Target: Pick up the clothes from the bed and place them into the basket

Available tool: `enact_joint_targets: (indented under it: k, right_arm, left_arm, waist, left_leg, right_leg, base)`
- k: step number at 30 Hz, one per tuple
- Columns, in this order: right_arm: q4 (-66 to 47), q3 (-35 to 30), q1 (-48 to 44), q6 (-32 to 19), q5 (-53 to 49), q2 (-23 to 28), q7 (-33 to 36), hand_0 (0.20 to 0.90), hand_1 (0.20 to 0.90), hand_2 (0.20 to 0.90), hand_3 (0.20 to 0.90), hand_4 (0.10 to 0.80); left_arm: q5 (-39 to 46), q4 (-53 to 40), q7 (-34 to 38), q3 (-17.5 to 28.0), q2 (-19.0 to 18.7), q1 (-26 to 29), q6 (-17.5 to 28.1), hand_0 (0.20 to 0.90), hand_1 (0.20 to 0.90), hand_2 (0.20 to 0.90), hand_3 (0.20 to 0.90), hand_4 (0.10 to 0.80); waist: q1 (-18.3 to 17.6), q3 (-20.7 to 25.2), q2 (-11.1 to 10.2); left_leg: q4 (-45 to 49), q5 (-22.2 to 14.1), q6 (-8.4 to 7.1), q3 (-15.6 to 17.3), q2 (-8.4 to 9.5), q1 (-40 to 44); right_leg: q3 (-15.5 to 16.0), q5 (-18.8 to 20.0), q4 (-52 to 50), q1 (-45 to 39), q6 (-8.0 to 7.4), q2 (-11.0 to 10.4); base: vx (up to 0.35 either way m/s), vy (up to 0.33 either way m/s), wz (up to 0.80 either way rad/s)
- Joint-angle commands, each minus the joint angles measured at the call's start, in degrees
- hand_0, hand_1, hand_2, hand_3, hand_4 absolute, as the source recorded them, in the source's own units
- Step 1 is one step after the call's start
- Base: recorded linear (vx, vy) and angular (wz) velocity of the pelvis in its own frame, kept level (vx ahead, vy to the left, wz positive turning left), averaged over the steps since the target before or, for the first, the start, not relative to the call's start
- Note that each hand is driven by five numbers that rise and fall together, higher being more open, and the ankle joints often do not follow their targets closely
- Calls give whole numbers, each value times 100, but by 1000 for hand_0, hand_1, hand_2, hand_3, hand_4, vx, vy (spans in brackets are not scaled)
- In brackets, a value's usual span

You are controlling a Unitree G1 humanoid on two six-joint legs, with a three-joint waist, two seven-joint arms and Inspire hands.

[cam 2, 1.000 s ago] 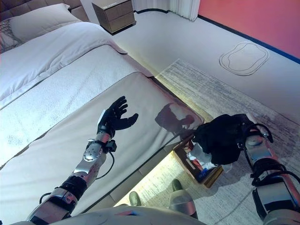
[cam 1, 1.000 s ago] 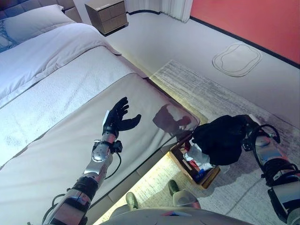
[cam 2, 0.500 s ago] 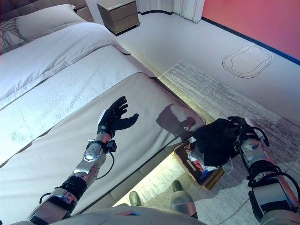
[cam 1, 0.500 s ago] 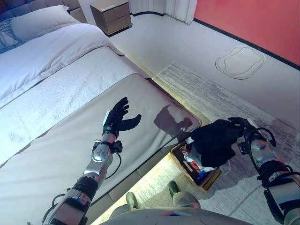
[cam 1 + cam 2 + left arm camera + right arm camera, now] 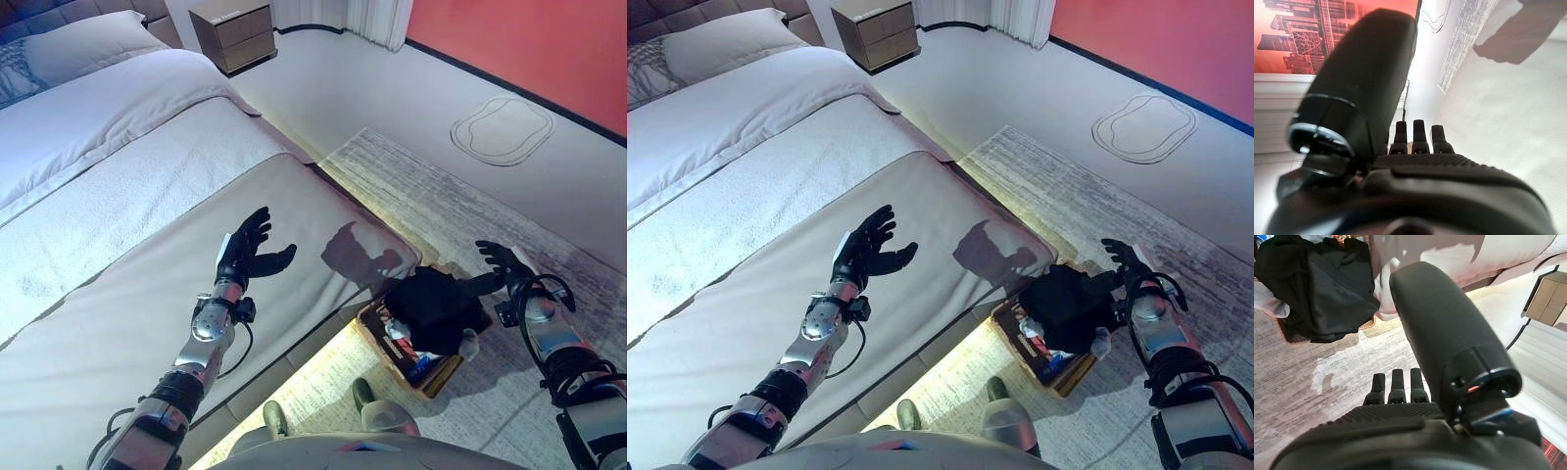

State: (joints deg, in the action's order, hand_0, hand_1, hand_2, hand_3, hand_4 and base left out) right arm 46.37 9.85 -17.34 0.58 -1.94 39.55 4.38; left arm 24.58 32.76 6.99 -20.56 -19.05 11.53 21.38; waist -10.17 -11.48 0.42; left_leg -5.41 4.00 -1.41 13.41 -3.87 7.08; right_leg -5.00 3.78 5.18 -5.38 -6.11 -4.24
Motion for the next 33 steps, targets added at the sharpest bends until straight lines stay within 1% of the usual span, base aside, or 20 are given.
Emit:
enact_joint_targets:
  k: [1, 4, 6, 8, 9, 12, 15, 18, 21, 25, 28, 33]
  right_arm:
    - [-424, -199, -341, -642, -235, 266, 605, 900, 900, 900, 900, 800]
    - [-811, -187, -312, -718, -220, 149, 840, 900, 900, 900, 900, 800]
    - [-1165, -159, -296, -818, -136, -32, 1068, 900, 900, 900, 900, 800]
    - [-1373, -4, -338, -892, 316, -238, 1310, 900, 900, 900, 900, 800]
    - [-1484, 152, -349, -884, 593, -355, 1429, 900, 900, 900, 900, 800]
    - [-1615, 316, -242, -873, 769, -536, 1425, 900, 900, 900, 900, 800]
    - [-1814, 442, 84, -928, 995, -720, 1331, 900, 900, 900, 900, 800]
    - [-2026, 486, 415, -928, 1108, -731, 1156, 900, 900, 900, 900, 800]
    - [-2179, 500, 716, -946, 1091, -731, 1041, 900, 900, 900, 900, 800]
    - [-2341, 554, 961, -920, 1125, -872, 1176, 900, 900, 900, 900, 800]
    - [-2432, 694, 1035, -907, 1224, -1008, 1380, 900, 900, 900, 900, 800]
    - [-2390, 949, 1066, -823, 1213, -1277, 1597, 900, 900, 900, 900, 800]
  left_arm:
    - [-219, -142, 63, -52, -253, 258, 509, 900, 900, 900, 900, 800]
    - [-242, -143, 101, -40, -205, 192, 491, 900, 900, 900, 900, 800]
    - [-242, -89, 163, -59, -125, 137, 487, 900, 900, 900, 900, 800]
    - [-260, 22, 217, -93, 2, 101, 477, 900, 900, 900, 900, 800]
    - [-365, 121, 221, -101, 107, -3, 528, 900, 900, 900, 900, 800]
    - [-668, 126, 298, -140, 185, -266, 548, 900, 900, 900, 900, 800]
    - [-1043, 156, 290, -132, 184, -586, 589, 900, 900, 900, 900, 800]
    - [-1396, 126, 265, -86, 105, -764, 554, 900, 900, 900, 900, 800]
    - [-1455, 118, 178, 8, 22, -869, 443, 900, 900, 900, 900, 800]
    - [-1406, 113, 106, 184, -25, -1005, 402, 900, 900, 900, 900, 800]
    - [-1408, 94, 129, 224, -34, -1084, 398, 900, 900, 900, 900, 800]
    - [-1404, 14, 111, 218, -66, -1119, 354, 900, 900, 900, 900, 800]
  waist:
    - [174, 587, -184]
    - [217, 593, -182]
    - [270, 596, -177]
    - [340, 588, -165]
    - [406, 594, -158]
    - [531, 608, -163]
    - [655, 622, -168]
    - [733, 645, -166]
    - [816, 662, -168]
    - [953, 654, -176]
    - [1049, 635, -185]
    - [1141, 587, -182]
  left_leg:
    - [62, -934, 42, -280, -16, 300]
    - [46, -922, 42, -374, -5, 288]
    - [43, -913, 40, -463, 17, 249]
    - [43, -894, 35, -544, 30, 219]
    - [41, -890, 30, -596, 39, 211]
    - [41, -888, 26, -695, 55, 198]
    - [41, -860, 17, -792, 51, 157]
    - [41, -833, 19, -874, 52, 90]
    - [41, -790, 19, -975, 57, 9]
    - [41, -733, 20, -1145, 78, -79]
    - [41, -704, 21, -1237, 88, -111]
    - [41, -682, 28, -1319, 86, -116]
  right_leg:
    - [44, -212, -347, 357, 70, 132]
    - [87, -235, -345, 321, 82, 126]
    - [141, -258, -344, 308, 86, 120]
    - [254, -271, -324, 281, 91, 98]
    - [338, -279, -293, 241, 98, 78]
    - [474, -298, -243, 166, 100, 40]
    - [655, -349, -242, 111, 102, -3]
    - [811, -384, -231, 90, 104, -34]
    - [1031, -411, -190, 48, 101, -65]
    - [1293, -428, -131, -18, 99, -104]
    - [1427, -448, -121, -69, 99, -121]
    - [1521, -473, -124, -146, 98, -135]
  base:
    - [33, -16, 8]
    - [23, -9, 15]
    - [15, 1, 14]
    - [37, 26, 16]
    - [62, 33, 19]
    - [55, 11, 18]
    - [53, -7, 29]
    - [45, -6, 28]
    - [47, -16, 41]
    - [32, -27, 26]
    - [30, -27, 19]
    - [26, -13, 8]
